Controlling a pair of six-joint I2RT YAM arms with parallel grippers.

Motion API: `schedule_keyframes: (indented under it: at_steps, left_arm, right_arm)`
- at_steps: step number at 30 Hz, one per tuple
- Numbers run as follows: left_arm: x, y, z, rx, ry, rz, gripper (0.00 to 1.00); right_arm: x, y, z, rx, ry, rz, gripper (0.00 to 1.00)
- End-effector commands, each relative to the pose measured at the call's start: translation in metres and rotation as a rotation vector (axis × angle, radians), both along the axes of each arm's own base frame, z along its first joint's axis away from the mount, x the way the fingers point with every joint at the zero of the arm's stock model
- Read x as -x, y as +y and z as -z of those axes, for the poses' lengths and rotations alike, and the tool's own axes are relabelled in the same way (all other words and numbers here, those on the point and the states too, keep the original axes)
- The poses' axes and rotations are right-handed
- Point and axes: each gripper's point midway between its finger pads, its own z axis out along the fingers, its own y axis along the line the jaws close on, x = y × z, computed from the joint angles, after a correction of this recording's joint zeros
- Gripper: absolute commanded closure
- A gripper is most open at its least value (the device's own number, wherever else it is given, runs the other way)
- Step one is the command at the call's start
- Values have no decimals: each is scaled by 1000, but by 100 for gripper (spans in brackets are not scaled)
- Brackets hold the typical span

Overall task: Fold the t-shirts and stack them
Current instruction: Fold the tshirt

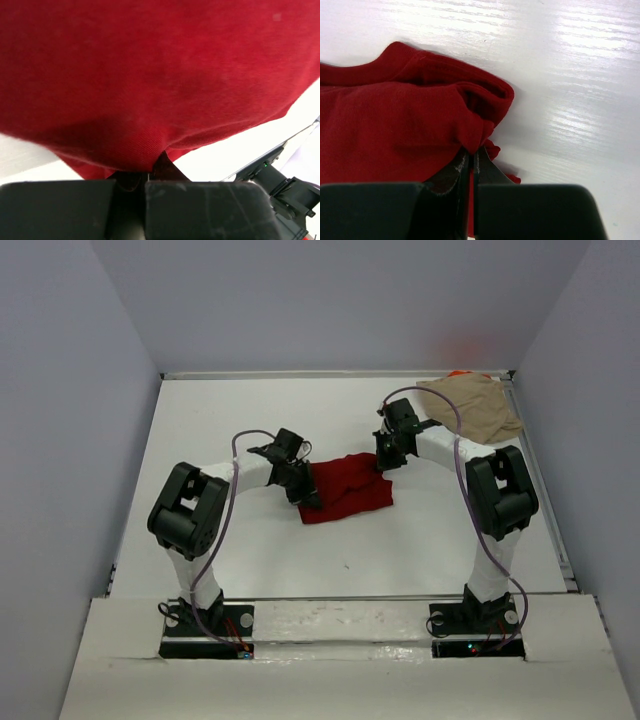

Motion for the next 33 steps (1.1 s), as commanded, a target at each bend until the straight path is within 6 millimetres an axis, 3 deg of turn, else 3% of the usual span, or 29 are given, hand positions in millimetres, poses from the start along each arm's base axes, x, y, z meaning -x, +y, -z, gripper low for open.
schedule_keyframes:
  at_steps: [1, 7, 13, 19, 31, 33]
  left_arm:
    - [-16, -11, -26, 42, -78, 14, 100]
    - [-30, -12, -60, 49, -192, 27, 100]
    - [-38, -15, -88, 72, -278, 63, 100]
    - [-51, -8, -110, 26, -364, 54, 100]
    - [-54, -8, -105, 17, -350, 52, 100]
    - [-54, -4, -102, 13, -339, 44, 100]
  right_arm:
    - [-12, 9, -21, -36, -57, -17, 100]
    - [-14, 1, -16, -2, -74, 11, 100]
    - [-21, -11, -28, 61, -153, 60, 100]
    - [-40, -22, -41, 147, -229, 108, 100]
    - [-82, -17, -65, 177, -329, 120, 100]
    - [-85, -14, -61, 180, -321, 99, 100]
